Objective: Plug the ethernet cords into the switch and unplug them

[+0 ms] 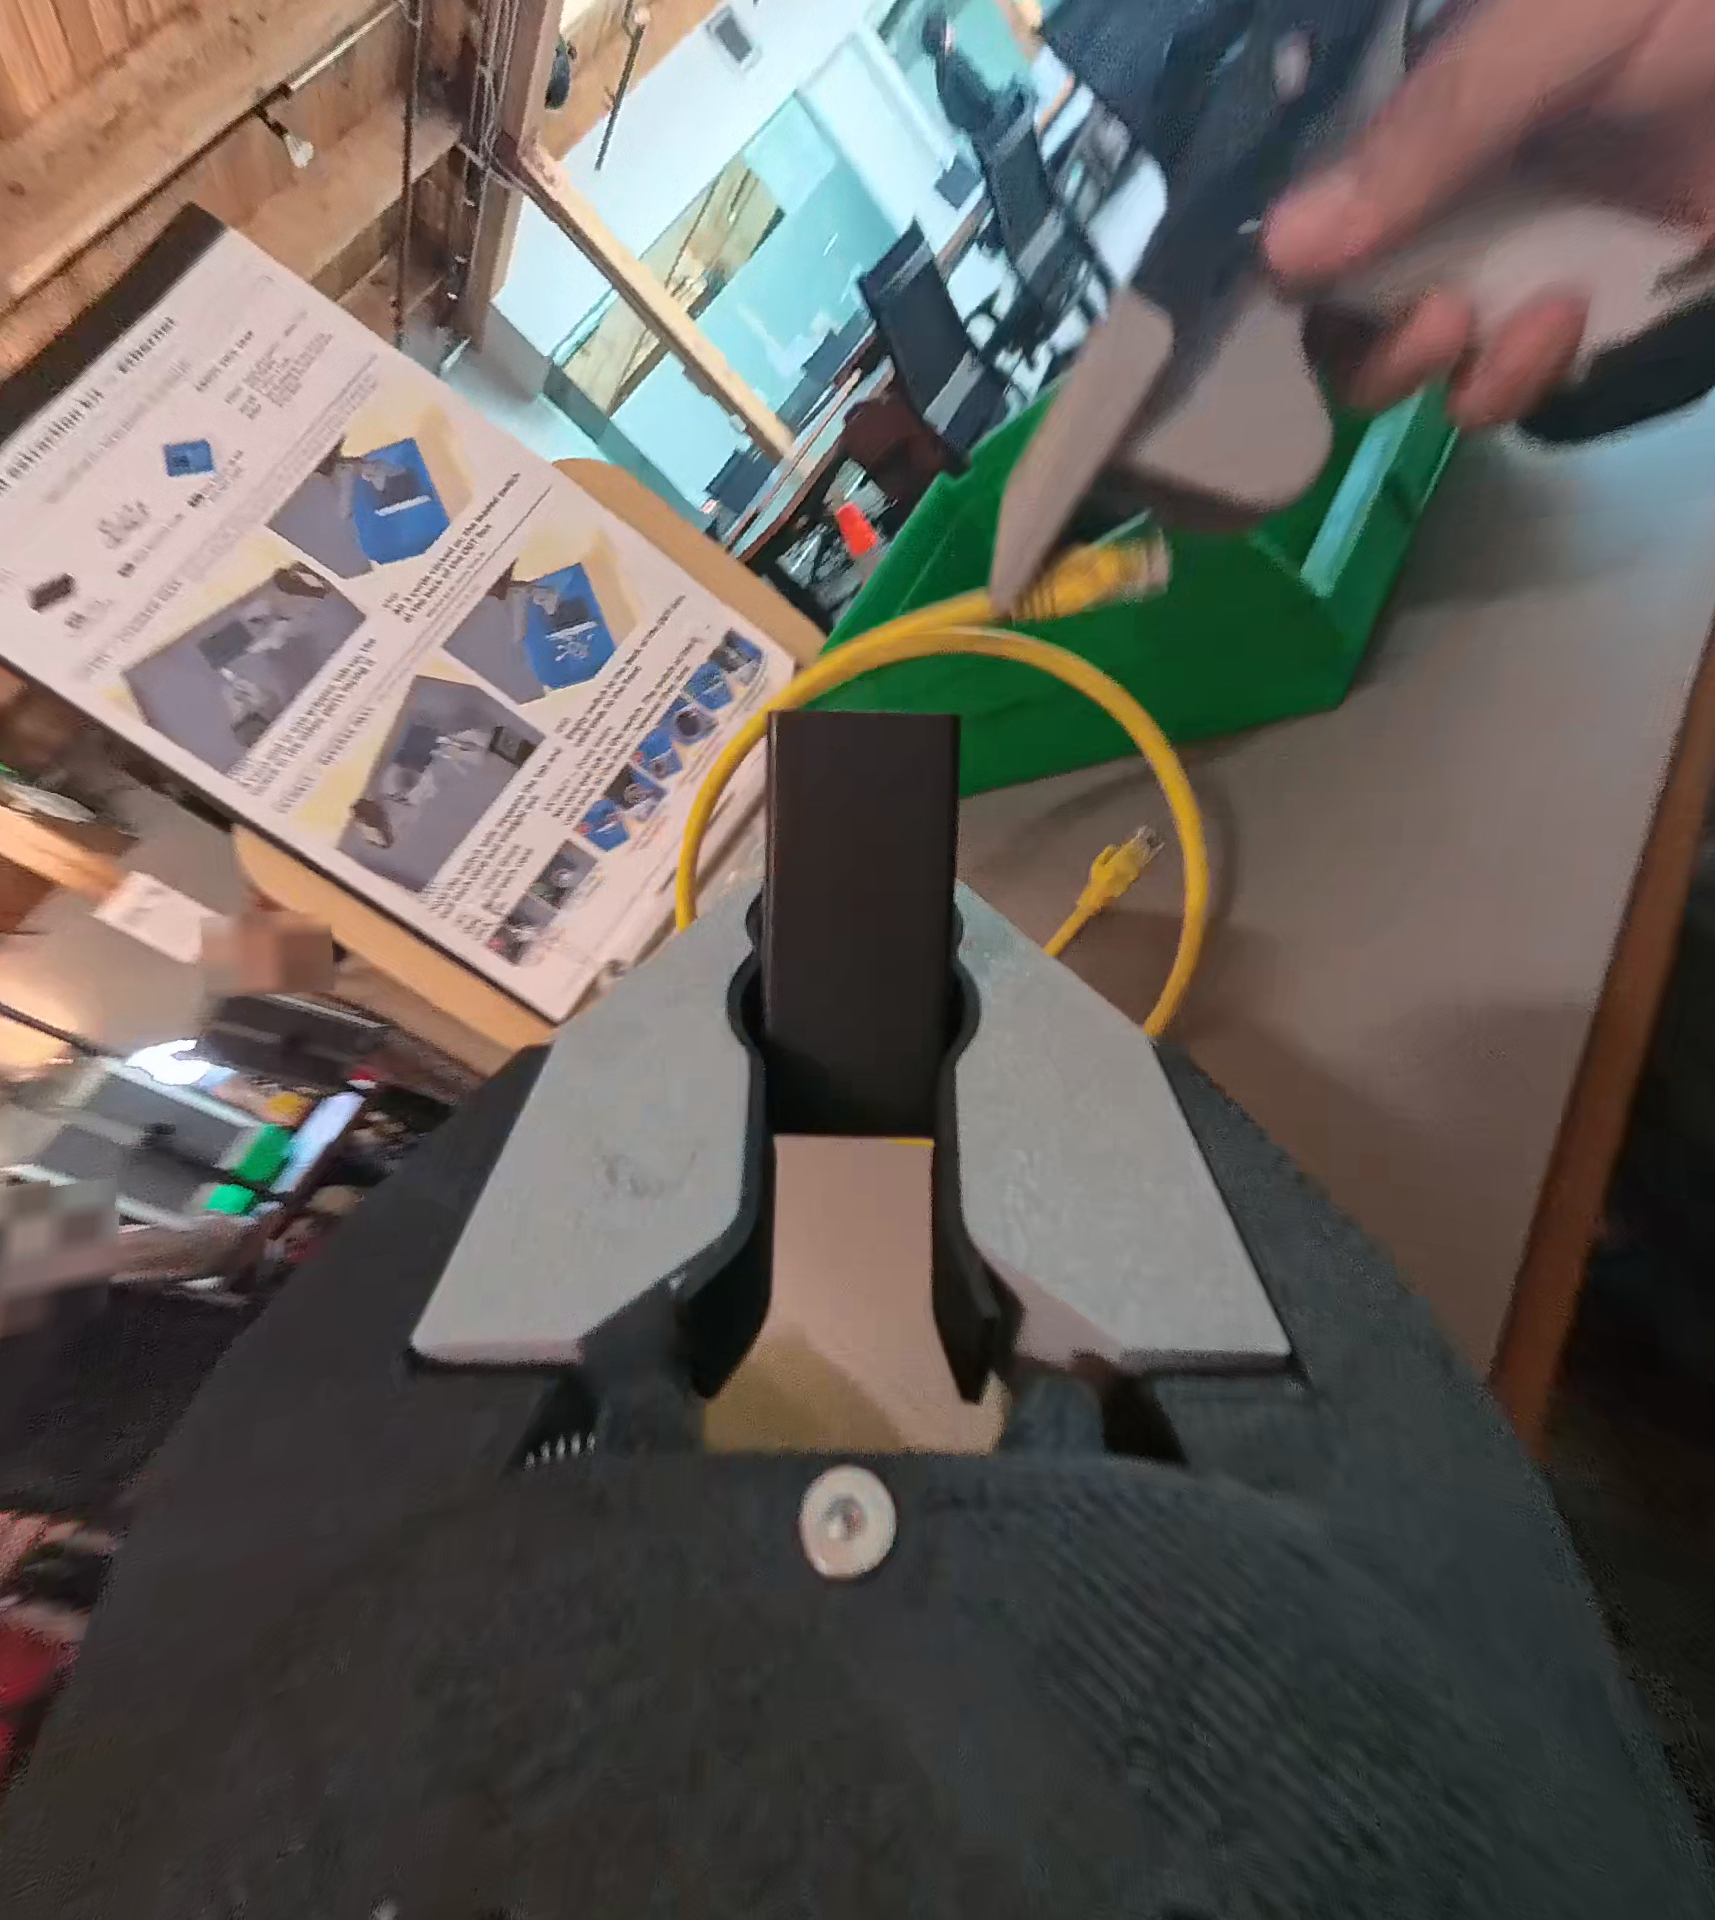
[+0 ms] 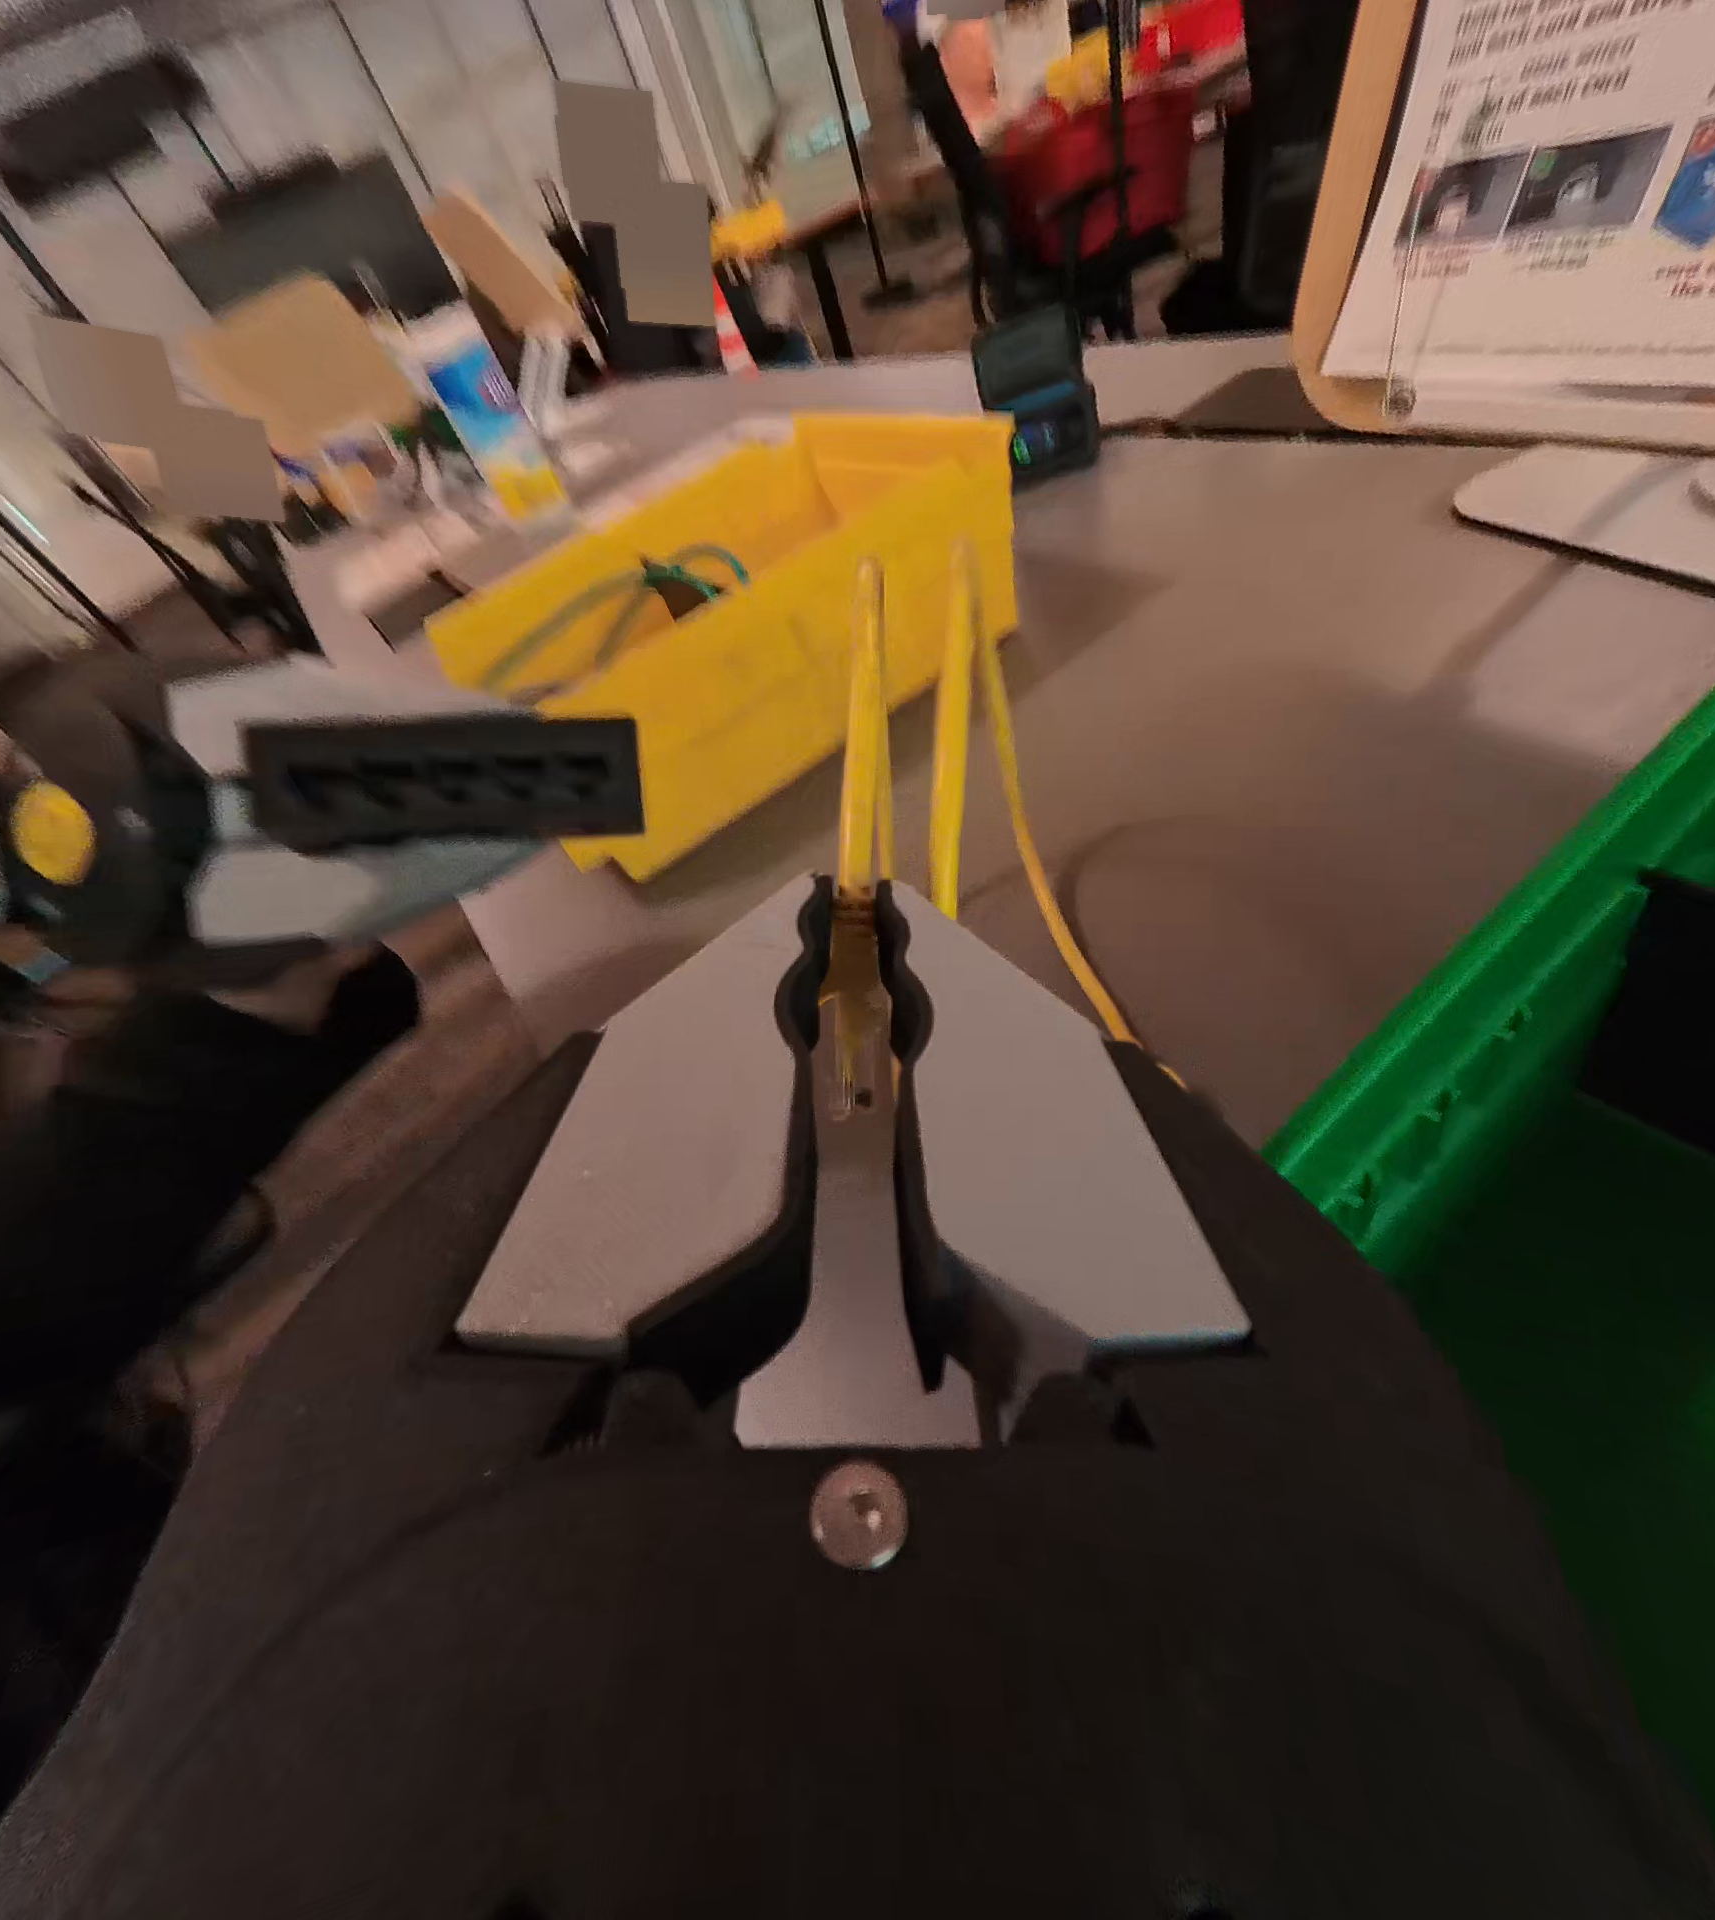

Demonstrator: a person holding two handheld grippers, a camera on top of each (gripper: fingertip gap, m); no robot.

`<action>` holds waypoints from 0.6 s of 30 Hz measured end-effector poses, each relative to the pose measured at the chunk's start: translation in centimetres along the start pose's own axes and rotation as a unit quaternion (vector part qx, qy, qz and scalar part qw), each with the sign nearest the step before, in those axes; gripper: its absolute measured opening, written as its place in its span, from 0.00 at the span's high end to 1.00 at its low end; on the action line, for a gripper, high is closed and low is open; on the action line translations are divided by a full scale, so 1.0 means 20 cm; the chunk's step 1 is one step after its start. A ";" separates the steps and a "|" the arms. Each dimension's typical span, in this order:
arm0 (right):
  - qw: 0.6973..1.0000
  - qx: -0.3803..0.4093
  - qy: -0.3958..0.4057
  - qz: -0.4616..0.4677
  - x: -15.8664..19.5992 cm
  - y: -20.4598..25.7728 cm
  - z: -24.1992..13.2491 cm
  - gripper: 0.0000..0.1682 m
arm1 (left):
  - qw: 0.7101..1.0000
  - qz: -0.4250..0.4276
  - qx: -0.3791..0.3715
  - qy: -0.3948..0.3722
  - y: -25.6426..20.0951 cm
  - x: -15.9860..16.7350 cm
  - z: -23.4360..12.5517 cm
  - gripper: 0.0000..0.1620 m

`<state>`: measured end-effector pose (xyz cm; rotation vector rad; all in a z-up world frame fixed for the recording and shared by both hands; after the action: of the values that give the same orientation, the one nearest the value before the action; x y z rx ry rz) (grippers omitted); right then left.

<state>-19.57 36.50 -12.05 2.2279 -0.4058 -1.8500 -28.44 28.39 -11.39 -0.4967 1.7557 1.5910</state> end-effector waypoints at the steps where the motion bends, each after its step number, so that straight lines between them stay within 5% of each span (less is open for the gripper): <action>1: 0.999 0.011 0.033 -0.015 0.05 -0.01 0.03 0.97 | 1.000 -0.025 0.009 -0.010 0.00 -0.01 0.00 0.83; 5: 0.987 0.066 0.130 -0.064 0.24 -0.08 0.15 0.97 | 0.996 -0.077 0.043 -0.034 -0.01 -0.04 -0.02 0.83; 8: 0.978 0.091 0.168 -0.084 0.31 -0.12 0.18 0.96 | 0.998 -0.037 0.027 -0.040 -0.01 -0.03 -0.03 0.83; 12: 0.983 0.082 0.139 -0.088 0.22 -0.06 0.14 0.86 | 0.997 0.045 -0.044 -0.041 0.05 -0.03 -0.04 0.83; 15: 0.993 0.010 0.092 -0.079 0.13 0.08 0.13 0.75 | 0.997 0.002 0.008 -0.072 -0.01 -0.06 -0.05 0.84; 18: 0.994 -0.003 0.084 -0.074 0.11 0.11 0.13 0.76 | 0.997 -0.042 0.032 -0.056 -0.02 -0.04 -0.02 0.83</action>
<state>-21.91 33.72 -13.89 2.4469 -0.2107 -1.7090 -27.73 27.75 -11.21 -0.4353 1.6752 1.4714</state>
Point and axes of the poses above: each gripper's, where its closed fingertips meet, z out along the fingers, x out of its underside, y = z × x across the jaws, the point moved 2 cm from there along -z, back along the fingers, and after that the axes turned 6 degrees about -x, right-handed, at the moved point
